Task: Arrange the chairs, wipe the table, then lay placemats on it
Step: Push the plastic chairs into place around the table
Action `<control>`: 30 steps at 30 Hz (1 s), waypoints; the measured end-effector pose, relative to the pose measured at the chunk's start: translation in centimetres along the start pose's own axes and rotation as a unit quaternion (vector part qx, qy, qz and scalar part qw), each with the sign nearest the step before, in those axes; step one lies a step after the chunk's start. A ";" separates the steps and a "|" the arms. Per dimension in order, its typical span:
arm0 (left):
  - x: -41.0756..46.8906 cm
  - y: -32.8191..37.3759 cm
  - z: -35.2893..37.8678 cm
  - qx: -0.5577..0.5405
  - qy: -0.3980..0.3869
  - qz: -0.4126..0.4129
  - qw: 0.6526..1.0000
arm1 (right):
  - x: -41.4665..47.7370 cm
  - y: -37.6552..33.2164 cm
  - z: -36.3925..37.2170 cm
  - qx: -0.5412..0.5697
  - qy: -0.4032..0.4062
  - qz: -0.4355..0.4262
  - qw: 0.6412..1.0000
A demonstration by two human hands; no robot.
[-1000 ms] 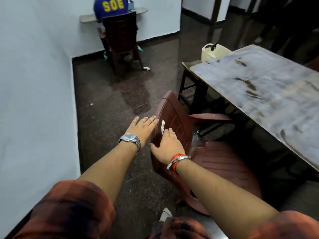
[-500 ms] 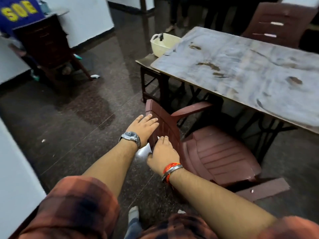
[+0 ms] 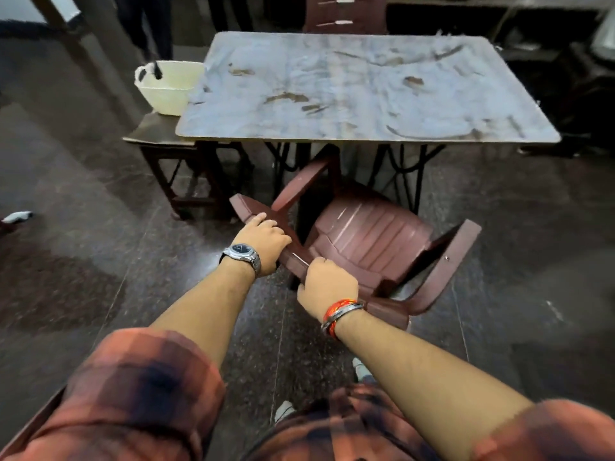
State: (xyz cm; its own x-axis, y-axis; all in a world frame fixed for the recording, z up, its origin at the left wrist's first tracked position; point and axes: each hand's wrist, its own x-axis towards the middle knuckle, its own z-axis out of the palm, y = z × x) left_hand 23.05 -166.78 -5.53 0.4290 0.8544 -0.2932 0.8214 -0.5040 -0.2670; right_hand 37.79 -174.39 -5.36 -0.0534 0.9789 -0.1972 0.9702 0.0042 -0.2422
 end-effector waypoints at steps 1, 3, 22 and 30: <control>0.1 0.0 0.0 0.000 0.013 0.008 1.000 | -0.5 0.0 0.0 -0.008 0.006 0.005 1.000; 0.0 0.2 0.0 -0.010 0.034 -0.007 0.999 | -0.7 0.2 -0.1 -0.033 0.015 -0.017 0.999; -1.7 11.1 -3.3 -0.052 0.044 0.066 0.995 | -2.9 14.1 -2.2 -0.174 -0.006 -0.155 0.972; 0.1 12.0 -3.1 -0.108 0.055 0.025 0.992 | -1.1 16.7 -2.8 -0.168 0.058 -0.228 0.957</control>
State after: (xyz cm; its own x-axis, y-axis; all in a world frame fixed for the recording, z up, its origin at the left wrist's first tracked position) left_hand 34.13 -172.37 -5.95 0.5004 0.8433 -0.1961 0.8540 -0.5180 -0.0482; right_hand 54.75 -174.79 -6.59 -0.4827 0.8752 -0.0315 0.8741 0.4837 0.0452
